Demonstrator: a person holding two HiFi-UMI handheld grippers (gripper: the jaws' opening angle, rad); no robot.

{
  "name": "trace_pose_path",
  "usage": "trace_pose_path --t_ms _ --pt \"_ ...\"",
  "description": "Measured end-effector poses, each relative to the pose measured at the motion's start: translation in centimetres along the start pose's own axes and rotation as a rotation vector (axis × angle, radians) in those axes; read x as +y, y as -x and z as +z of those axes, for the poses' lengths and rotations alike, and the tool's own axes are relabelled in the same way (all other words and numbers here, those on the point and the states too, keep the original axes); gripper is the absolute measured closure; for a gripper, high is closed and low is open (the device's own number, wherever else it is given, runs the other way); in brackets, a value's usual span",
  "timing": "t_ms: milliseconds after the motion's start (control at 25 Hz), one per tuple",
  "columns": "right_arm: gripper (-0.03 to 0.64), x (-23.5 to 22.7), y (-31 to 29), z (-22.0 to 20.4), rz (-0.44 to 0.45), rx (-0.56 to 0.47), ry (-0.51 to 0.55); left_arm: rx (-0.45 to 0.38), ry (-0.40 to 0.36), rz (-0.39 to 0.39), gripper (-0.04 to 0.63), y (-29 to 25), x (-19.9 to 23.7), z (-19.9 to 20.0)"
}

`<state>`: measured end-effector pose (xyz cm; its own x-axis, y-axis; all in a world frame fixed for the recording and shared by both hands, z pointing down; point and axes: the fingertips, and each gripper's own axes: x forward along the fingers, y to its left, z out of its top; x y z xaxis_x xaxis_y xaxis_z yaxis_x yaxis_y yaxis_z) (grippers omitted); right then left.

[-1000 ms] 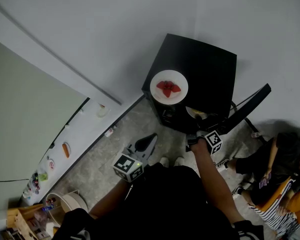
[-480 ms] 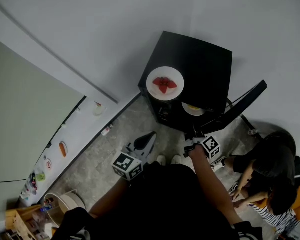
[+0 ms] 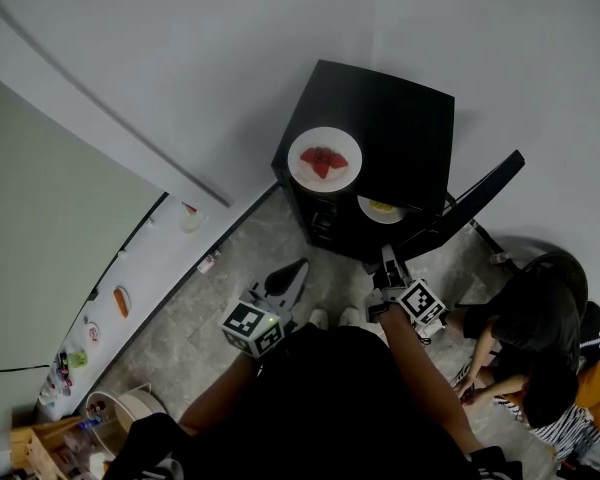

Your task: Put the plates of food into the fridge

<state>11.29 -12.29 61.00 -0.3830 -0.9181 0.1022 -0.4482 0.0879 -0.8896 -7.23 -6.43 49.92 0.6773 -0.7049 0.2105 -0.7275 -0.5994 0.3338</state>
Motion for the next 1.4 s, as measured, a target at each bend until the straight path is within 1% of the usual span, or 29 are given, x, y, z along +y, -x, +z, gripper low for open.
trace_pose_path --t_ms 120,240,360,480,600,680,960,1160,1280,1400 --pt "0.583 1.5 0.9 0.1 0.031 0.007 0.078 -0.005 0.016 -0.007 0.572 0.2 -0.4 -0.2" --pt "0.583 3.0 1.6 -0.1 0.074 0.025 0.125 -0.004 0.007 -0.006 0.572 0.4 -0.8 -0.3" --pt "0.583 4.7 2.3 0.0 0.113 0.031 0.206 0.003 0.004 0.008 0.572 0.6 -0.7 -0.4" --pt "0.583 6.8 3.0 -0.2 0.152 0.042 0.323 0.011 -0.003 0.022 0.572 0.7 -0.6 -0.6" --pt "0.583 9.1 3.8 -0.7 0.207 0.059 0.471 0.011 -0.007 0.027 0.572 0.9 -0.7 -0.6" --pt "0.583 10.5 4.2 -1.1 0.24 0.066 0.536 0.011 -0.01 0.029 0.572 0.9 -0.8 -0.6" --pt "0.583 14.4 5.6 -1.9 0.328 0.09 0.655 0.011 -0.023 0.03 0.572 0.9 -0.7 -0.4" --pt "0.583 17.1 6.5 -2.2 0.387 0.111 0.702 0.026 -0.04 0.043 0.572 1.0 -0.1 -0.5" --pt "0.583 17.4 6.4 -2.4 0.395 0.124 0.721 -0.013 -0.041 0.038 0.572 1.2 0.1 0.2" --pt "0.583 17.4 5.7 -2.6 0.399 0.135 0.707 -0.046 -0.021 0.038 0.572 1.2 0.4 0.8"
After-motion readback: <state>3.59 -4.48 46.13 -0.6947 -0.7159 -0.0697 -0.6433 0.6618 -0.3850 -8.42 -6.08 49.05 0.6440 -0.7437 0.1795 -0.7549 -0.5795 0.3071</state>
